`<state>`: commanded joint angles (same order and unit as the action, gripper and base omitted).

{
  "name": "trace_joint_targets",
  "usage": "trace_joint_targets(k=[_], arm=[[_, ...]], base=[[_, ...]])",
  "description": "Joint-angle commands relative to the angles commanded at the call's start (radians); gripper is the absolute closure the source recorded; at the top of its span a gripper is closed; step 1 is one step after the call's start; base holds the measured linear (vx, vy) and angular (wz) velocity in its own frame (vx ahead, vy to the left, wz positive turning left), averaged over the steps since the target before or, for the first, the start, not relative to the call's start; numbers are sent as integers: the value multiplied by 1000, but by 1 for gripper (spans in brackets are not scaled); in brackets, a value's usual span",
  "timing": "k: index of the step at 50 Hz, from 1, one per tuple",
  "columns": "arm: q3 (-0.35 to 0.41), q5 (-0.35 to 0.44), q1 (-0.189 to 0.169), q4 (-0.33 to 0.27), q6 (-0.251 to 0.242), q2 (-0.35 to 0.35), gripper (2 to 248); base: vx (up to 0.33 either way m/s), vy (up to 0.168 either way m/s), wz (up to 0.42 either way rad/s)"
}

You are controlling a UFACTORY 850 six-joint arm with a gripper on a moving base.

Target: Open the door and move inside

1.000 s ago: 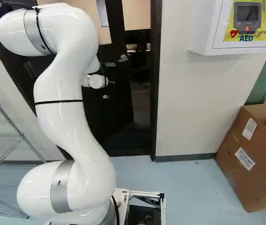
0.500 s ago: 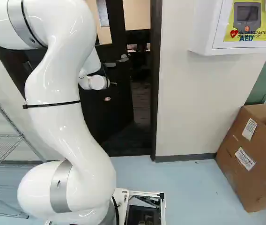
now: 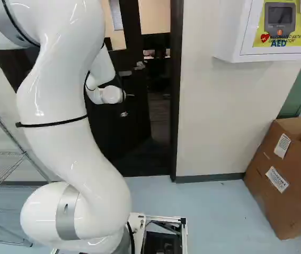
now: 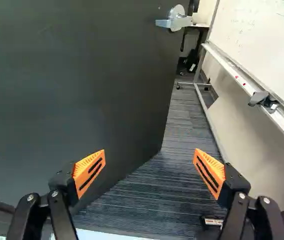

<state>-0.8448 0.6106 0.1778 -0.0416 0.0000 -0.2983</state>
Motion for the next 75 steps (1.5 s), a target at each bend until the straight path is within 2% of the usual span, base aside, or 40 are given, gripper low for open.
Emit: trace_joint_targets(k=[28,75], arm=[[147,0,-47,-102,0,127,3],[347,0,-154,-109,0,315,3]], base=[[0,0,0],[0,0,0]])
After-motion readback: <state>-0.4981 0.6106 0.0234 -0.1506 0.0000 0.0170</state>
